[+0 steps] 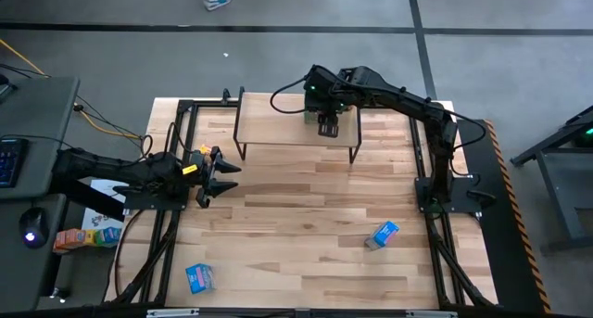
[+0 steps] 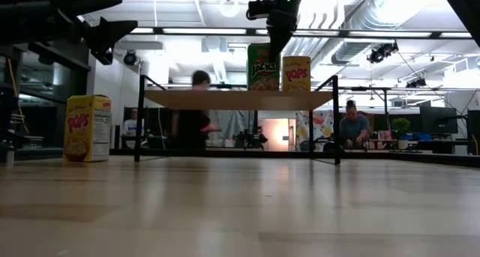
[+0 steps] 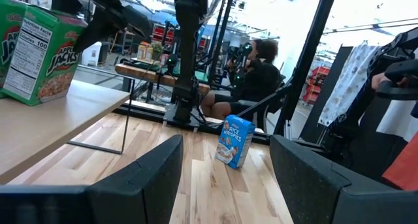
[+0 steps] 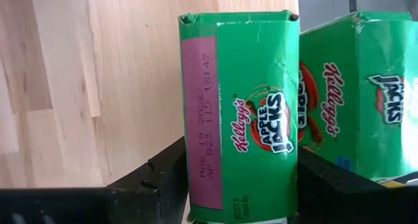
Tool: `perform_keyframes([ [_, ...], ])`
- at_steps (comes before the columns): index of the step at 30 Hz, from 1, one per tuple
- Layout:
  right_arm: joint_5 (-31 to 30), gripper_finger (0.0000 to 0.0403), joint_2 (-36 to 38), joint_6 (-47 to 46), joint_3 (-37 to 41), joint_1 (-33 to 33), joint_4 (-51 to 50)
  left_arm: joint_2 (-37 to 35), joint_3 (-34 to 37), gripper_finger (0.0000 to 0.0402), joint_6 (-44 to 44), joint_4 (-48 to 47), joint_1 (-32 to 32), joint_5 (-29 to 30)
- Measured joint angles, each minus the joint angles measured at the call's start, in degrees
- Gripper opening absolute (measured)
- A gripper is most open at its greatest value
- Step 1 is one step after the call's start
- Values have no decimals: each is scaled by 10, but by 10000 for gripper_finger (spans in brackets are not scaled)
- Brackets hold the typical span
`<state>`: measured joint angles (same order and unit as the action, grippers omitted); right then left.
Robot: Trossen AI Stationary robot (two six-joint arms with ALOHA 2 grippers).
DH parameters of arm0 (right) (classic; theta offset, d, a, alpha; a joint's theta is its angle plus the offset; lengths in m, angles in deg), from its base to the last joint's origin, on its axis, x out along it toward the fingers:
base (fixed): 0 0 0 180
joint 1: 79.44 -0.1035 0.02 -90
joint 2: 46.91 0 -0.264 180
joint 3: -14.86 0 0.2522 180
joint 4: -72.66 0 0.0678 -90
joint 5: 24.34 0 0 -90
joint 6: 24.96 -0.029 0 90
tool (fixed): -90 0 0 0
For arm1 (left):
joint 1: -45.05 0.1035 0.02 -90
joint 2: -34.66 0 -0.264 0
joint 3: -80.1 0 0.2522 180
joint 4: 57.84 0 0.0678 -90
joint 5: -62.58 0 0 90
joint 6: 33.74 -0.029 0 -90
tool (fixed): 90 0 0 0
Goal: Stack cereal on shelf
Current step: Put the green cereal box on the shelf aligned with the other green cereal box
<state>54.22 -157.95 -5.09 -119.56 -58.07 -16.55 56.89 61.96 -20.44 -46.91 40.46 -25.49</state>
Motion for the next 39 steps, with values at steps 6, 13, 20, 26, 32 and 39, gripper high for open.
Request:
perform_keyframes([
  [6,-6,190,3,12,0,0,12,0,0,222,0,0,0,0],
  [13,-8,190,19,9,0,0,21,0,0,222,0,0,0,1],
  [20,9,190,23,-32,-1,0,21,0,0,222,0,0,0,2],
  [26,12,190,20,-23,0,0,29,0,0,222,0,0,0,2],
  [32,17,190,20,-34,0,0,64,0,0,222,0,0,0,2],
  [39,46,190,17,-74,1,4,65,0,0,222,0,0,0,2],
])
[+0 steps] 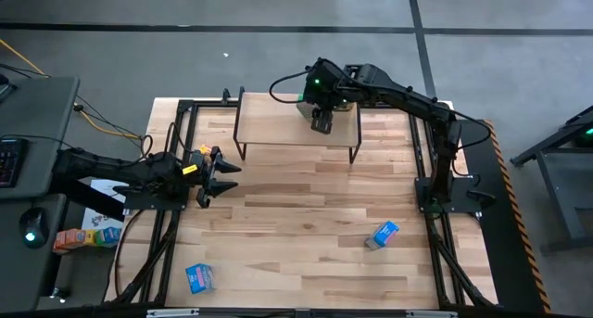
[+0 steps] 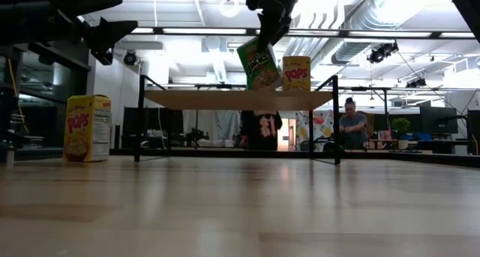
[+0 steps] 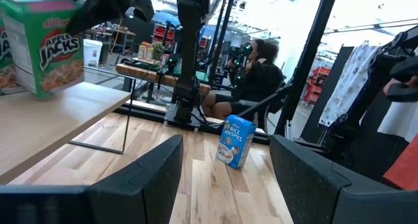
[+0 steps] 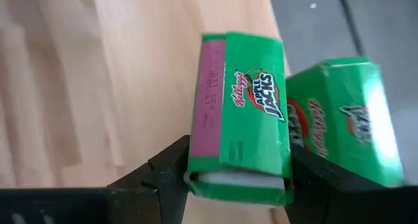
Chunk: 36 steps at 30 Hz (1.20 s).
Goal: Stack cereal on shelf
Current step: Put the green cereal box on the shelf aligned with the other green cereal box
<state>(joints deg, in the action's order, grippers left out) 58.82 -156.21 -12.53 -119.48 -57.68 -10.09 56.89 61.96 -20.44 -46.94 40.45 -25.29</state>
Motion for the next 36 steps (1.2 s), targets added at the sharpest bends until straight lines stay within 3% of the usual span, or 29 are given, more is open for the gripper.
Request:
perform_keyframes([
  [3,29,190,-9,2,0,2,1,0,0,222,0,0,0,0],
  [13,33,190,-14,21,0,7,48,0,0,222,0,-5,0,0],
  [36,10,190,-14,15,0,15,24,0,0,222,0,-5,0,0],
])
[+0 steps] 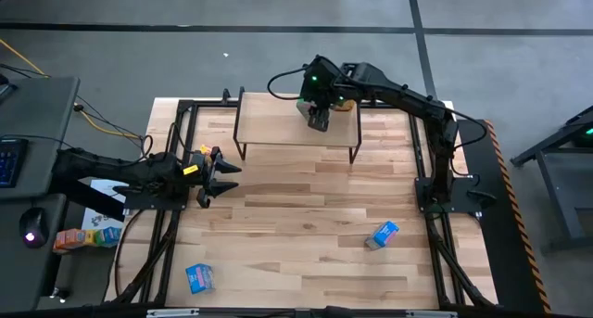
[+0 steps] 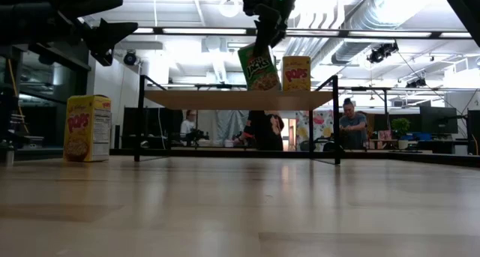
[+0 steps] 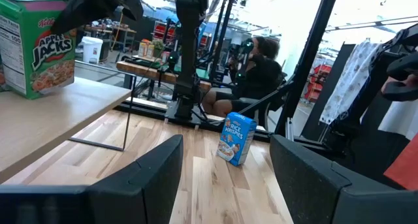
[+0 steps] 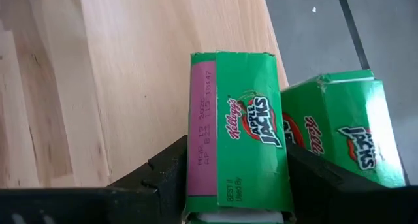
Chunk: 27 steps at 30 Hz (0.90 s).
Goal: Stack cereal on shelf
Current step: Put the green cereal box on the shelf aligned with the other green cereal box
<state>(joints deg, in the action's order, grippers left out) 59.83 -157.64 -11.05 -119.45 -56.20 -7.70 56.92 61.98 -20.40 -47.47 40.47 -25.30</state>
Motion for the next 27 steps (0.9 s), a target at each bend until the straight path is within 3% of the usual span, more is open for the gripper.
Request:
perform_keyframes([
  [27,7,190,0,1,27,8,4,0,0,222,0,-2,0,0],
])
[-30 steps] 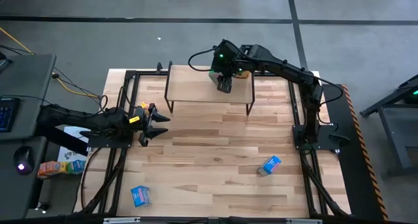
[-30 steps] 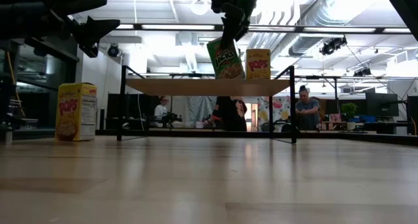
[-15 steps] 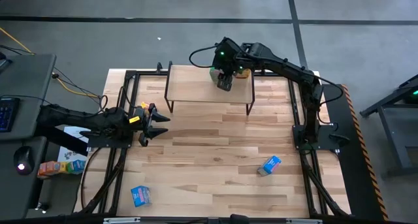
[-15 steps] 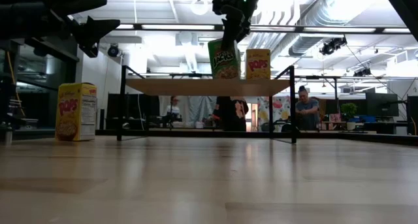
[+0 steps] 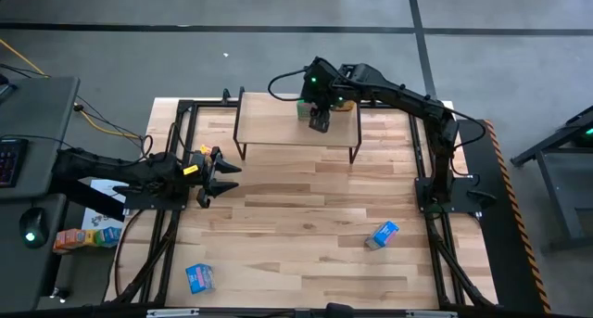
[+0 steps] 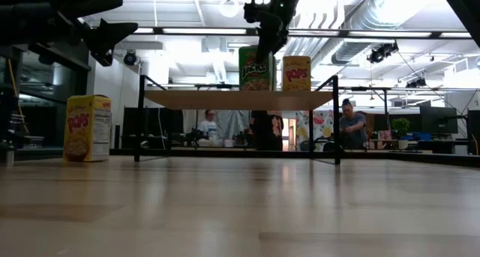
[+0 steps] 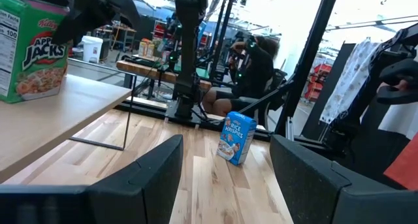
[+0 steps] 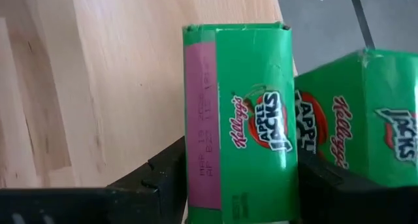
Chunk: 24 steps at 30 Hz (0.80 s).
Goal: Stack cereal on shelf
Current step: Put the green cereal box on the shelf aligned with the other green cereal box
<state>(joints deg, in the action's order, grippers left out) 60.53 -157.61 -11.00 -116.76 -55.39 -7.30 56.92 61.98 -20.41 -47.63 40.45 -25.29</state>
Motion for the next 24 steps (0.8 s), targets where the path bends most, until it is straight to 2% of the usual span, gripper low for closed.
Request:
perform_keyframes([
  [14,-7,196,0,0,0,1,-8,0,0,222,0,0,0,0],
  [24,-7,255,1,-10,-1,2,-9,0,0,222,0,0,0,0],
])
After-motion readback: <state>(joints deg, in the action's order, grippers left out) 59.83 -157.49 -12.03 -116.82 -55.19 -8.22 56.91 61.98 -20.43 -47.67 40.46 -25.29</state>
